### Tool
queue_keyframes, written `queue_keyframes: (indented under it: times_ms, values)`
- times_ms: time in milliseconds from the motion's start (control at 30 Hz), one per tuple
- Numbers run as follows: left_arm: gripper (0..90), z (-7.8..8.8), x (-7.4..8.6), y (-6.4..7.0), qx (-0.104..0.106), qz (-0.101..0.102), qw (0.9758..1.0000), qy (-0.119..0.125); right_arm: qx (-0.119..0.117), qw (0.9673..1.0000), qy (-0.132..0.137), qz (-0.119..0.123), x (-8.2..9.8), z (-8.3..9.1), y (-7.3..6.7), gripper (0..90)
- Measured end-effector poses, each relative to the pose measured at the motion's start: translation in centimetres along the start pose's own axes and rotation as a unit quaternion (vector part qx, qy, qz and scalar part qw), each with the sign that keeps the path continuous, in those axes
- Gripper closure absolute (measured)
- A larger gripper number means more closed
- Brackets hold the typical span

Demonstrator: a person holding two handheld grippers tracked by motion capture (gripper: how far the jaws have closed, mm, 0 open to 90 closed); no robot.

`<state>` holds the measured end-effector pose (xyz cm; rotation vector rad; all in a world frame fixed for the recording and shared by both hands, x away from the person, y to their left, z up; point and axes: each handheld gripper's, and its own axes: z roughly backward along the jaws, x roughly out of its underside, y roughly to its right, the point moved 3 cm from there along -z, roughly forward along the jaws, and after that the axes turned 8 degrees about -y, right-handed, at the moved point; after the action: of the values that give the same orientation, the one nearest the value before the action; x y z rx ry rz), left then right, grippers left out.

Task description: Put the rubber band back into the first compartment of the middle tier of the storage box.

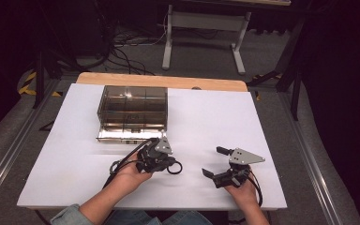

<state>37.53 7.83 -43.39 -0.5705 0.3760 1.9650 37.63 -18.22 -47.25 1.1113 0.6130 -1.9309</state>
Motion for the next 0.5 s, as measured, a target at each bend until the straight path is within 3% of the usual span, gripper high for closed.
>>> queue_keyframes:
  times_ms: [500]
  values:
    - [86.6, 2.0, 0.7, -1.9, -0.016, 0.024, 0.9994, 0.019, -0.001, 1.0, 0.0, 0.001, 0.0, 0.0, 0.0, 0.0]
